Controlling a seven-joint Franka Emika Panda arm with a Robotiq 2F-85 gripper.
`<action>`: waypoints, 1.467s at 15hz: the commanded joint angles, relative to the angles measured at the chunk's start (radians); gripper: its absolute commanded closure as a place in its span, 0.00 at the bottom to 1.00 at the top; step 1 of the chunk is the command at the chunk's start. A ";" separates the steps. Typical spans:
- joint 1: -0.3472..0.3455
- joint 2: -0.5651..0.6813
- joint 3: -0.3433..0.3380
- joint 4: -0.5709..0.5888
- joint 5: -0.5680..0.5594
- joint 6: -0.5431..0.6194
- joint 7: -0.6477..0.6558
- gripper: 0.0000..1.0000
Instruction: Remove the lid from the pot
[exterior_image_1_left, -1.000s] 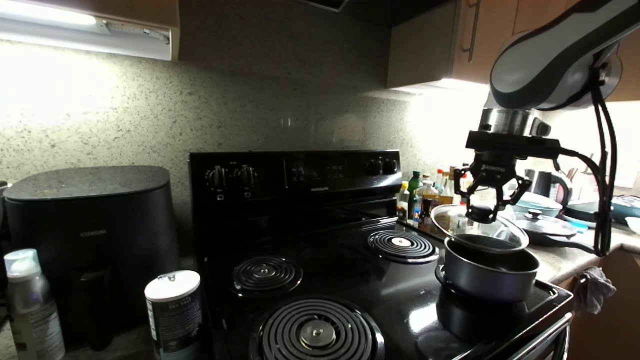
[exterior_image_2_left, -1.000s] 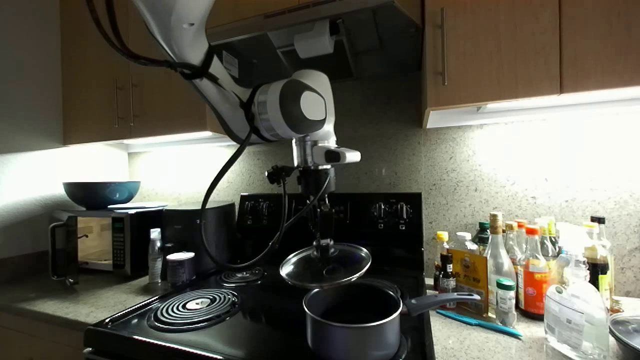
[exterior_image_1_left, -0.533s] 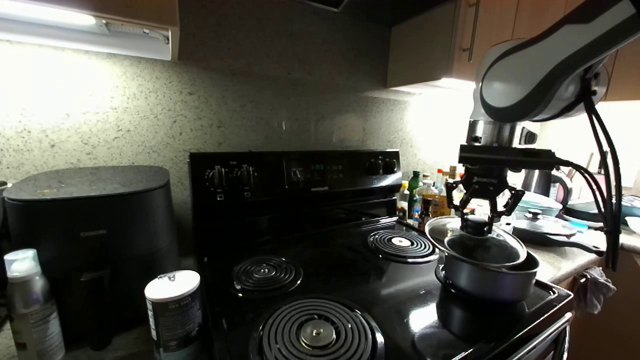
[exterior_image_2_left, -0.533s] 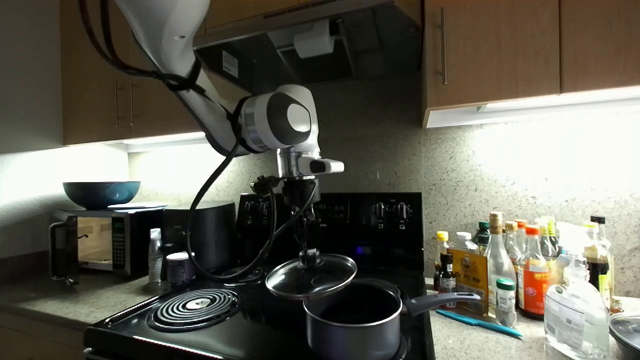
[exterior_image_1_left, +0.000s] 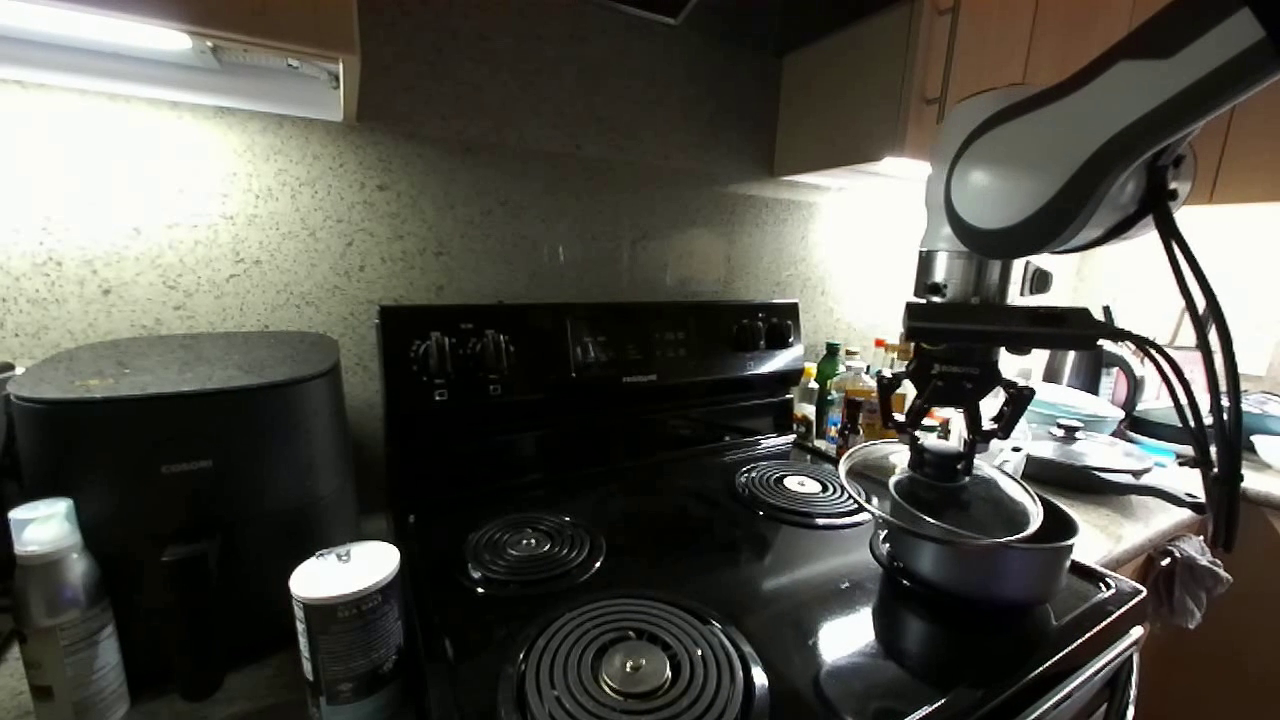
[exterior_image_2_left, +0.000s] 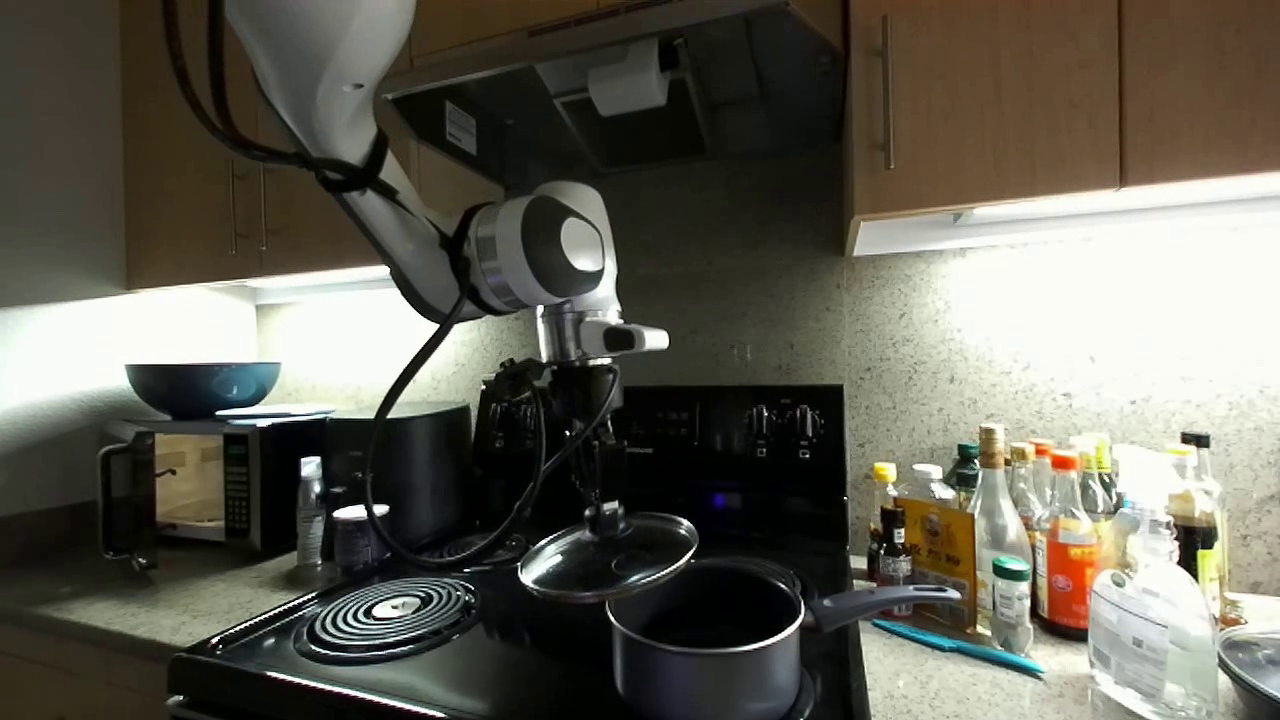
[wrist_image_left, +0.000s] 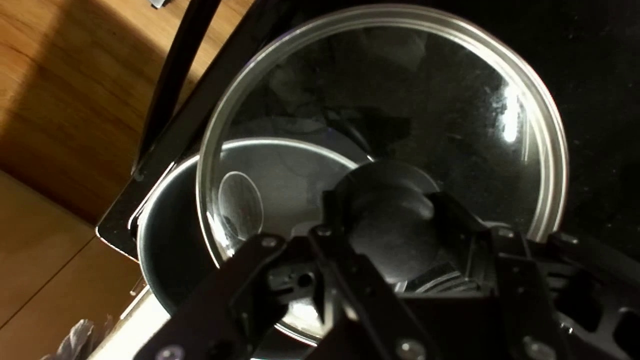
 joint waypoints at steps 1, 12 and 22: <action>0.037 0.017 0.049 0.009 -0.113 -0.013 0.053 0.77; 0.173 0.130 0.123 0.029 -0.328 -0.041 0.057 0.77; 0.189 0.190 0.115 0.041 -0.298 0.006 0.017 0.77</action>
